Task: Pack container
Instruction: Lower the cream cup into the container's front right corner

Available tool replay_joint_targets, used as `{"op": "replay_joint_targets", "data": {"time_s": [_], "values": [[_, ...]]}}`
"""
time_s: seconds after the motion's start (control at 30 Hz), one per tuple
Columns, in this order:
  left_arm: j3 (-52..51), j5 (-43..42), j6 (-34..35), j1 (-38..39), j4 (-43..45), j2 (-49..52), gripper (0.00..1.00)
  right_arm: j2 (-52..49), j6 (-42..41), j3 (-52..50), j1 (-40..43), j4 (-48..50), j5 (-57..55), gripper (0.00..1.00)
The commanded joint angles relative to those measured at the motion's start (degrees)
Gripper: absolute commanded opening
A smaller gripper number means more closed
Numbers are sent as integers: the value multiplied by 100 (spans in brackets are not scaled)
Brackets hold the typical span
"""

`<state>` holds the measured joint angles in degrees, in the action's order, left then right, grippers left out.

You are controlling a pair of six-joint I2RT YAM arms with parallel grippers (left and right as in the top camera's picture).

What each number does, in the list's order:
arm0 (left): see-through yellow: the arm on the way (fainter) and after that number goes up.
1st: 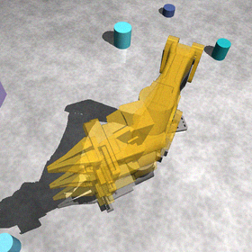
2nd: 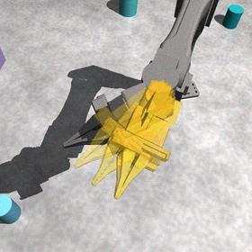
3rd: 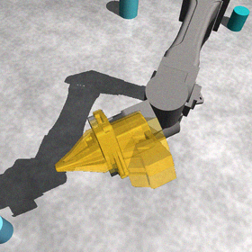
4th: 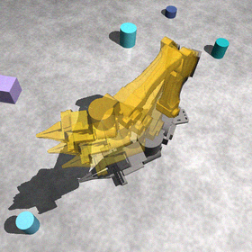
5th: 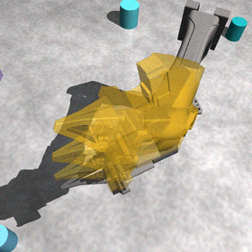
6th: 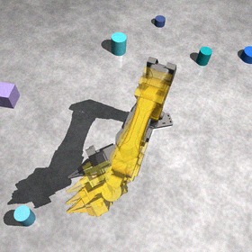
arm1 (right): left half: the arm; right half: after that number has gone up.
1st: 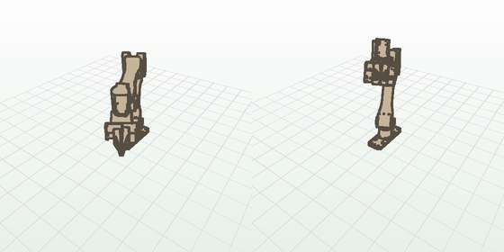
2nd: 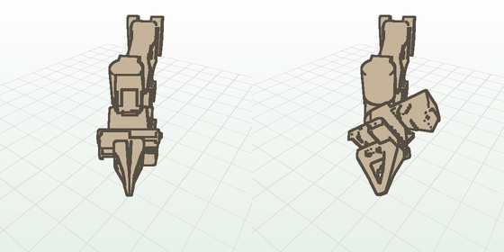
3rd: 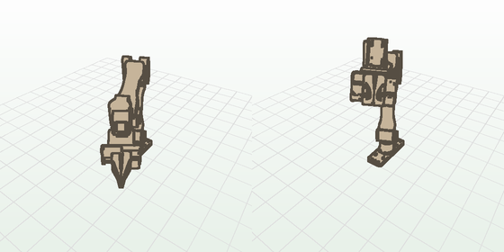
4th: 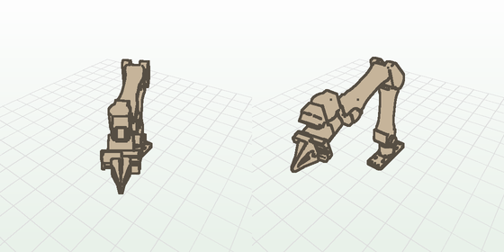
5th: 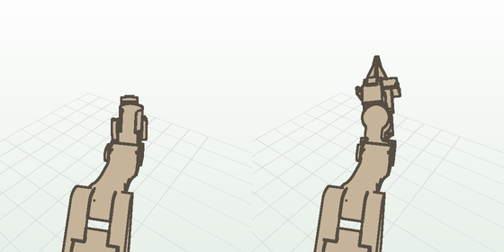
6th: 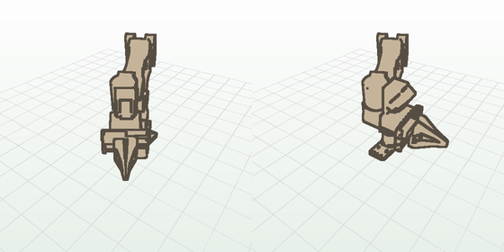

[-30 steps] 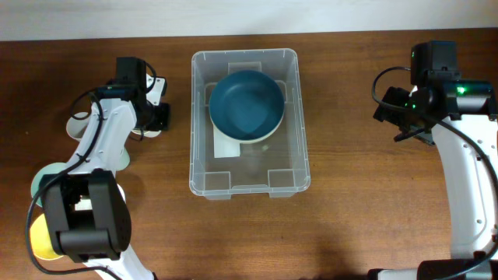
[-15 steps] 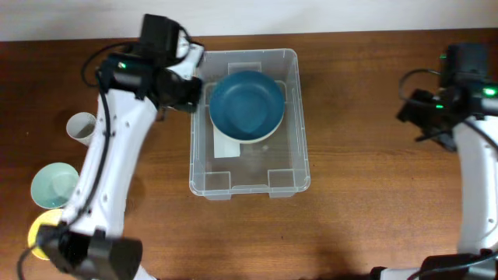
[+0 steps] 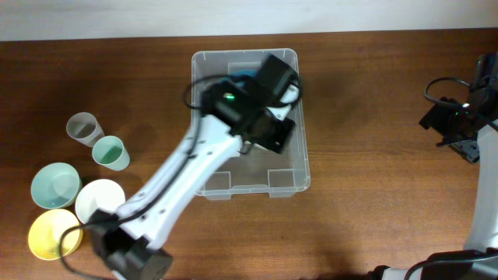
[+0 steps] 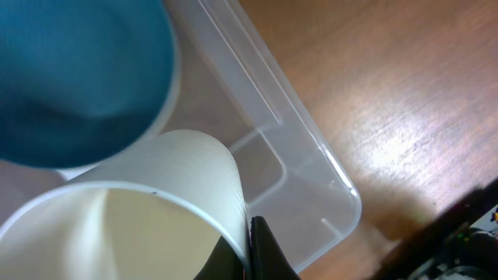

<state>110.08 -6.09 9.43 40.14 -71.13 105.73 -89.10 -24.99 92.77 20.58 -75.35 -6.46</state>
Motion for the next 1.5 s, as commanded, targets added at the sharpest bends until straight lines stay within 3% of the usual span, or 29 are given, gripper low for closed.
{"op": "replay_joint_targets", "data": {"time_s": [0.0,0.23,0.63,0.9,0.97,1.07,1.17,1.23,1.47], "values": [[-109,-52,1082,216,-48,503,0,63,59,-37,-2,-35,26,81],[-129,-59,2308,275,219,1154,0,63,57,-37,-2,-33,28,81],[-129,-24,2332,369,308,1961,0,63,59,-37,-2,-33,50,81],[-127,-42,2122,369,321,1971,1,63,59,-37,-2,-31,50,81],[-105,-153,1921,369,317,1967,7,63,59,-37,-2,-28,48,81],[142,-507,1327,358,262,1926,51,63,74,-37,-2,-28,48,81],[479,-354,1193,354,111,1840,66,63,74,-37,-2,-28,50,81],[765,-61,1165,337,-61,1738,73,63,74,-37,-2,-28,48,81],[1663,931,1174,-223,-761,953,75,63,76,-37,-2,-28,50,81]]}}
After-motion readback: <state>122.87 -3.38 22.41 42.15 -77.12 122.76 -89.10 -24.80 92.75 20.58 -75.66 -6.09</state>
